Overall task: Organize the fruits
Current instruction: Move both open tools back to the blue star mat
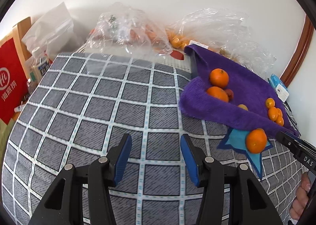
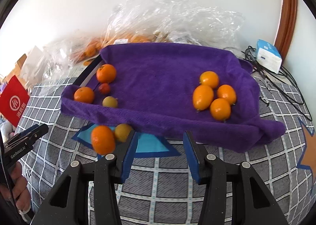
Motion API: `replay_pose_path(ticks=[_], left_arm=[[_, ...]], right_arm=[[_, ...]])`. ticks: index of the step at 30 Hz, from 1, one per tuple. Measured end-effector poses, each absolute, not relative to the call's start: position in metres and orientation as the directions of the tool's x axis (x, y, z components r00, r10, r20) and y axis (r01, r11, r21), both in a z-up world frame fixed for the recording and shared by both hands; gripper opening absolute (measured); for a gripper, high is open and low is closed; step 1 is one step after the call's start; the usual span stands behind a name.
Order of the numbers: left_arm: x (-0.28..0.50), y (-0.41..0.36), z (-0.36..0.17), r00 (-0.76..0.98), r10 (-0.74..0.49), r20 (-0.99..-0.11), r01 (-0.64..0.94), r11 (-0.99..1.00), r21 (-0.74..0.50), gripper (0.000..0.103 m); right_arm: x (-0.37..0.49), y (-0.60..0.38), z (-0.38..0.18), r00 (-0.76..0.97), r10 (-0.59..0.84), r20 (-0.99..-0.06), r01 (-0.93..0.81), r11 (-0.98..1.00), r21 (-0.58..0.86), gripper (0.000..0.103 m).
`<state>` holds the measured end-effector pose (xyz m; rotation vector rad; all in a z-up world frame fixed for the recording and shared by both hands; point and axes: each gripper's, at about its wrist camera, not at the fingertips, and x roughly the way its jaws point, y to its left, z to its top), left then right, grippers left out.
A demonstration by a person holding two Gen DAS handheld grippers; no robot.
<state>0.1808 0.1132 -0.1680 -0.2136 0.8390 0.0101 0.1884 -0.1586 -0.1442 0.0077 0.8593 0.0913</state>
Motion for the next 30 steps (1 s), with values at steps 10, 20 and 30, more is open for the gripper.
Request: replay_pose_path(ticks=[10,20,30], left_arm=[[0.172,0.115,-0.168,0.713,-0.063,-0.698,-0.105,0.975,-0.195,0.052],[0.174,0.127,-0.172,0.701,-0.081,-0.709,-0.148,0.956,-0.255,0.052],[0.173,0.12,-0.172,0.702,-0.07,-0.708,-0.131,0.966,-0.225,0.053]], right_arm=[[0.188,-0.127,-0.151,0.633,0.154,-0.759,-0.155,0.985,0.07,0.048],[0.196,-0.121,-0.161,0.618,0.154,-0.771,-0.171,0.983,0.06,0.046],[0.201,-0.139,-0.167,0.608,0.163,-0.777,-0.147,0.985,0.092,0.044]])
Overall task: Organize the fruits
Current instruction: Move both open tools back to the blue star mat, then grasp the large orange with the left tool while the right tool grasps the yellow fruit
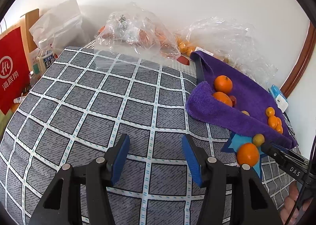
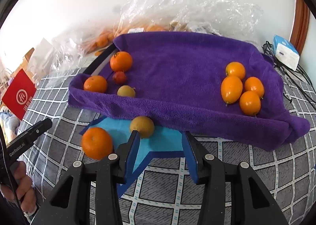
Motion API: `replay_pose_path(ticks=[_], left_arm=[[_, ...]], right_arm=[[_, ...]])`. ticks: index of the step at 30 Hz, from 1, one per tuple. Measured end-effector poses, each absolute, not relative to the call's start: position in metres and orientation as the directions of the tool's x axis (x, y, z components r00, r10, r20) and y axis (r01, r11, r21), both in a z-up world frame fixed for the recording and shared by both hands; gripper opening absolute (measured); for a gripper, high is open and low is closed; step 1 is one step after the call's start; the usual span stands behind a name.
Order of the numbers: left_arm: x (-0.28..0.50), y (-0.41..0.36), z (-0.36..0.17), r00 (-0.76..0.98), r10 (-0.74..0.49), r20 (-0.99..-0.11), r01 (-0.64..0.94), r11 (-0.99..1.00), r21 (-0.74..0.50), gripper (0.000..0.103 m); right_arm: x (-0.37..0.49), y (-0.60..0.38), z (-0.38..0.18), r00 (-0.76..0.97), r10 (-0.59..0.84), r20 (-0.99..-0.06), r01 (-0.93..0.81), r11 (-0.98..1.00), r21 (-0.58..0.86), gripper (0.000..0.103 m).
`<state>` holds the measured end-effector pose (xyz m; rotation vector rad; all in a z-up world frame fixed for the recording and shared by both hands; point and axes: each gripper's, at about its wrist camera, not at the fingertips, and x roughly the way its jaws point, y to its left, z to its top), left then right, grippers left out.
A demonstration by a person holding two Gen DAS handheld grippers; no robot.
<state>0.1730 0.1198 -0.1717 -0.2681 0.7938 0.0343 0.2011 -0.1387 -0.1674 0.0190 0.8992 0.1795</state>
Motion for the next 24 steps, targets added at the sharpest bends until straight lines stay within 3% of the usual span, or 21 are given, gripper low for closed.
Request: replay_pose_path(ticks=[7,10,17,24], left_arm=[[0.174,0.122,-0.172,0.701,-0.075,-0.709,-0.135,0.963,-0.235,0.053],[0.174,0.123,-0.173,0.701,-0.075,-0.709,-0.133,0.963,-0.233,0.053],[0.174,0.121,-0.174,0.696,-0.075,-0.714,-0.126,0.967,-0.223,0.055],[0.178,0.114,-0.175,0.675,-0.054,-0.736,-0.108,0.979,-0.171,0.064]], right_arm=[[0.211,-0.119,-0.176,0.598,0.174,-0.783,-0.197,0.978,0.067,0.042],[0.213,-0.111,-0.177,0.599,0.169,-0.783,-0.218,0.975,0.044,0.027],[0.2,-0.115,-0.169,0.618,0.174,-0.767,-0.233,0.972,0.032,0.026],[0.171,-0.143,-0.153,0.654,0.14,-0.743,-0.205,0.979,0.005,0.027]])
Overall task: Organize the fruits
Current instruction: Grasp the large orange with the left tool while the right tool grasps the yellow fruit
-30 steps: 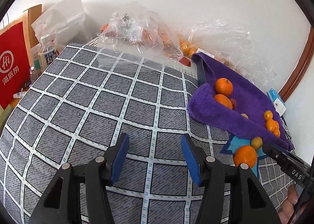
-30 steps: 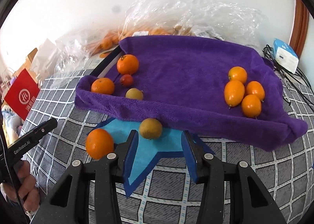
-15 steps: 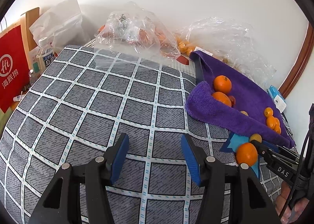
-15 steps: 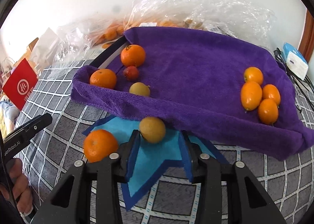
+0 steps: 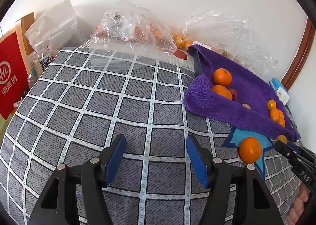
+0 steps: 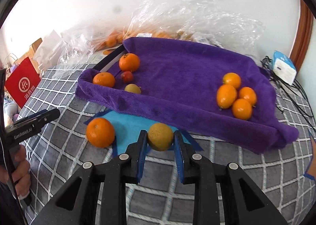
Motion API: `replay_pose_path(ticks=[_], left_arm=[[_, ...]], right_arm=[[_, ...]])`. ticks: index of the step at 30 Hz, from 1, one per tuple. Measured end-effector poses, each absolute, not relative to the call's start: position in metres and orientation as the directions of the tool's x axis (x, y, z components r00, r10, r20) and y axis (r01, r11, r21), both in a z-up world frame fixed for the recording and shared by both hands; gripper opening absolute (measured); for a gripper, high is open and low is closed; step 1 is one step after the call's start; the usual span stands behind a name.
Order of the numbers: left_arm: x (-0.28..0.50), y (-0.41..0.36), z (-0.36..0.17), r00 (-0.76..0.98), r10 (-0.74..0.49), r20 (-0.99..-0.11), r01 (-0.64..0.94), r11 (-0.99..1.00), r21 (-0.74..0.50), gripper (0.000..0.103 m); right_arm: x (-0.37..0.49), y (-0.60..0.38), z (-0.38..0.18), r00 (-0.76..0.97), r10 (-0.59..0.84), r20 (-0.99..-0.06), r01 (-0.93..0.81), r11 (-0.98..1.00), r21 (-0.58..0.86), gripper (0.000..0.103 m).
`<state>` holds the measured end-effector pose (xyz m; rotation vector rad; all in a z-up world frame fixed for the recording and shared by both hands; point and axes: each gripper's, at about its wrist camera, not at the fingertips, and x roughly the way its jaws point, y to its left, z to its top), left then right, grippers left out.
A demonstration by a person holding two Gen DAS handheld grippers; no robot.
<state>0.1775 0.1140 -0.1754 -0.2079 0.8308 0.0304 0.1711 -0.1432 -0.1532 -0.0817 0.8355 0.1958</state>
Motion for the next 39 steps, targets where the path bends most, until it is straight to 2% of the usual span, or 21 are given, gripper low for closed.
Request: replay_pose_path(ticks=[3,8,11,15,20,27,29,32,34,39], left_arm=[[0.181,0.106,-0.177,0.654,0.004,-0.757,-0.111,0.99,-0.09,0.065],[0.177,0.101,-0.176,0.636,0.054,-0.769,-0.143,0.989,-0.049,0.065],[0.17,0.09,-0.171,0.631,-0.012,-0.776,-0.088,0.992,-0.087,0.064],[0.162,0.058,-0.157,0.669,-0.082,-0.739,0.008,0.995,-0.104,0.064],[0.167,0.024,-0.151,0.651,-0.229,-0.724,0.101,0.971,-0.216,0.065],[0.182,-0.008,-0.169,0.606,-0.221,-0.764,0.094,0.974,-0.207,0.065],[0.185,-0.012,-0.174,0.596,-0.208,-0.776,0.088,0.977,-0.194,0.063],[0.185,-0.017,-0.176,0.6,-0.176,-0.78,0.071,0.983,-0.168,0.053],[0.185,-0.021,-0.176,0.603,-0.175,-0.778,0.085,0.984,-0.156,0.038],[0.183,-0.021,-0.167,0.604,-0.184,-0.775,0.101,0.983,-0.155,0.038]], right_arm=[[0.163,-0.158,-0.151,0.66,0.124,-0.741,-0.189,0.982,-0.004,0.026],[0.149,-0.182,-0.152,0.672,0.108,-0.733,-0.162,0.987,-0.003,0.026],[0.142,-0.193,-0.153,0.677,0.097,-0.729,-0.147,0.989,-0.005,0.026],[0.135,-0.21,-0.156,0.678,0.087,-0.73,-0.126,0.992,0.0,0.026],[0.125,-0.228,-0.152,0.687,0.068,-0.723,-0.094,0.996,0.004,0.027],[0.116,-0.251,-0.147,0.702,0.021,-0.712,-0.049,0.999,-0.019,0.027],[0.116,-0.256,-0.147,0.702,0.016,-0.712,-0.038,0.999,-0.016,0.027],[0.118,-0.262,-0.147,0.701,0.014,-0.713,-0.029,1.0,-0.009,0.027],[0.12,-0.262,-0.148,0.699,0.014,-0.715,-0.026,1.0,-0.006,0.026],[0.125,-0.259,-0.147,0.697,0.025,-0.716,-0.028,1.0,0.007,0.026]])
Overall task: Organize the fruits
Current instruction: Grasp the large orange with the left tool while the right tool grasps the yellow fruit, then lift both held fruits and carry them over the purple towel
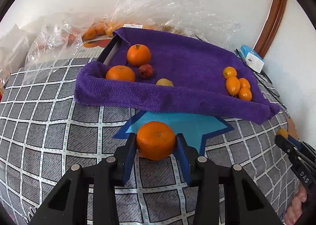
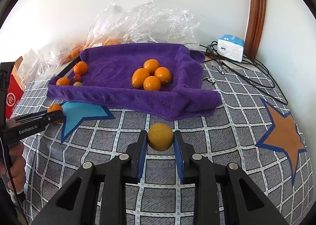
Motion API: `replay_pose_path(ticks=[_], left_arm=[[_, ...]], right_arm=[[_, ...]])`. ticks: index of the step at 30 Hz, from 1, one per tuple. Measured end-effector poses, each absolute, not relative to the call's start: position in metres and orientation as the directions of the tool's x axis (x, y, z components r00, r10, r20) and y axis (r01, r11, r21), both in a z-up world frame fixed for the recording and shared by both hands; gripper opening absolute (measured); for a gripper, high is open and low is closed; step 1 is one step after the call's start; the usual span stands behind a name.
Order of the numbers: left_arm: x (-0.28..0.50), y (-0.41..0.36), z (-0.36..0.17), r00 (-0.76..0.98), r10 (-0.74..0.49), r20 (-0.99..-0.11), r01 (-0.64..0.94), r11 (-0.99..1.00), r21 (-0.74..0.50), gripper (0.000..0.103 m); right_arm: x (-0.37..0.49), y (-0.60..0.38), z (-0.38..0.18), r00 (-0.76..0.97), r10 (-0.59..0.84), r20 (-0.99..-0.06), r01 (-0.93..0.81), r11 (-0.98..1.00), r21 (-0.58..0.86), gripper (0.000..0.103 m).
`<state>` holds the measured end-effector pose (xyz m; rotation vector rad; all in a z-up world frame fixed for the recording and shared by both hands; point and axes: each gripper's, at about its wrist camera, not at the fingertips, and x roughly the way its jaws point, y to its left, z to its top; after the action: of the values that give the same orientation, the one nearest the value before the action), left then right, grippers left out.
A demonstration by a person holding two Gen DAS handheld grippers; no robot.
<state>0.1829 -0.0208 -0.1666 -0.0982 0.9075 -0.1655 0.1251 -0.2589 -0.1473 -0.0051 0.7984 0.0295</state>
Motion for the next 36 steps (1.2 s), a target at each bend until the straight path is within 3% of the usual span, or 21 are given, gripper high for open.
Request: replay_pose_path(ticks=[23,36], left_arm=[[0.14,0.021,-0.074,0.718,-0.173,-0.674,0.054,0.98,-0.193,0.038],[0.162,0.016,-0.05,0.739,-0.169,-0.652,0.053,0.98,-0.194,0.038]], right_arm=[[0.123,-0.238,-0.071,0.753,0.041,-0.657,-0.02,0.999,0.039,0.027],[0.162,-0.234,-0.045,0.769,0.04,-0.638,-0.031,0.999,0.026,0.027]])
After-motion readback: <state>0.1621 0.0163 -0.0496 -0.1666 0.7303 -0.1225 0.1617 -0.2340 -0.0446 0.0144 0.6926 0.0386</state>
